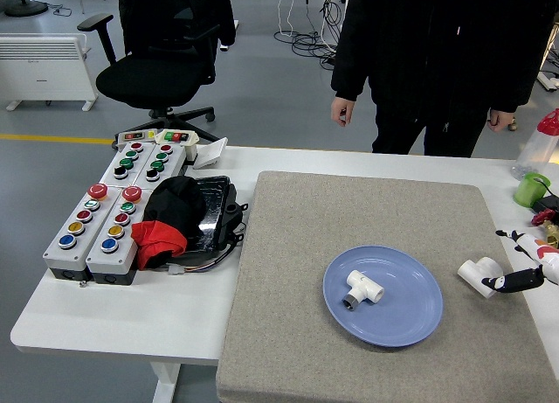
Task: Pick pipe place plate twice
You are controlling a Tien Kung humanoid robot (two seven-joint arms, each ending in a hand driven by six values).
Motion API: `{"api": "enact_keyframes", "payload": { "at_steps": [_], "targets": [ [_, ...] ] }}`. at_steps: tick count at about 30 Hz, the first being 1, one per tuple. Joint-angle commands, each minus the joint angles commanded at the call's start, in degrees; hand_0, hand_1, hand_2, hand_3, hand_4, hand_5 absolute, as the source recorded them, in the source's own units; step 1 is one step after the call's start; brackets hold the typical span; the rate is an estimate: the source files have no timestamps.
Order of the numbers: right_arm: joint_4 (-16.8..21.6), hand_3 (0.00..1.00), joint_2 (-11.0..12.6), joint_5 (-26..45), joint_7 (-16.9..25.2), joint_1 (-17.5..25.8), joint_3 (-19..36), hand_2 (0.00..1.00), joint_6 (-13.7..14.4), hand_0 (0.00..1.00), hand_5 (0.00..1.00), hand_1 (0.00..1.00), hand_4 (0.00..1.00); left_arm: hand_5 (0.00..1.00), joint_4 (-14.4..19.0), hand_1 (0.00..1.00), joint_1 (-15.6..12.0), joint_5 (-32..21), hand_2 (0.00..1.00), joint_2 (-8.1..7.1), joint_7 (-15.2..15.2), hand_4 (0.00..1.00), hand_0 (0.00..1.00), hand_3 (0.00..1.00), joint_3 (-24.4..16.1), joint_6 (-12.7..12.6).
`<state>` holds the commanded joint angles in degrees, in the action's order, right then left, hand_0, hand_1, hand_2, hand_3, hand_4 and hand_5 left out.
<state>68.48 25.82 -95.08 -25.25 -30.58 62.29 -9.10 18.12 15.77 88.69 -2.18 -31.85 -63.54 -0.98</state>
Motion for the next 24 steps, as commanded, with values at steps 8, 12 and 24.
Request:
{"api": "enact_keyframes", "payload": {
  "at_steps": [8, 12, 24],
  "targets": [
    [-4.03, 0.987, -1.57, 0.62, 0.78, -2.05, -4.4, 0.982, 1.46, 0.897, 0.484, 0.891, 0.851, 0.998, -0.06, 0.63, -0.16, -1.19, 0.631, 0.05, 0.28, 0.391, 0.653, 0.551, 0.86, -0.49],
    [-6.15, 0.987, -2.68, -0.67, 1.72, -3.15, -5.61, 0.982, 2.98, 0.897, 0.484, 0.891, 0.851, 0.998, -0.07, 0.63, -0.14, -1.42, 0.631, 0.11, 0.36, 0.391, 0.653, 0.551, 1.1, -0.57],
    [-10.45, 0.839, -3.44, -3.68, 3.23, -5.05, -9.89, 0.71, 6.18, 0.569, 0.219, 0.619, 0.648, 0.998, -0.07, 0.631, -0.05, -2.07, 0.631, 0.17, 0.47, 0.392, 0.651, 0.55, 1.6, -0.91]
  ]
}}
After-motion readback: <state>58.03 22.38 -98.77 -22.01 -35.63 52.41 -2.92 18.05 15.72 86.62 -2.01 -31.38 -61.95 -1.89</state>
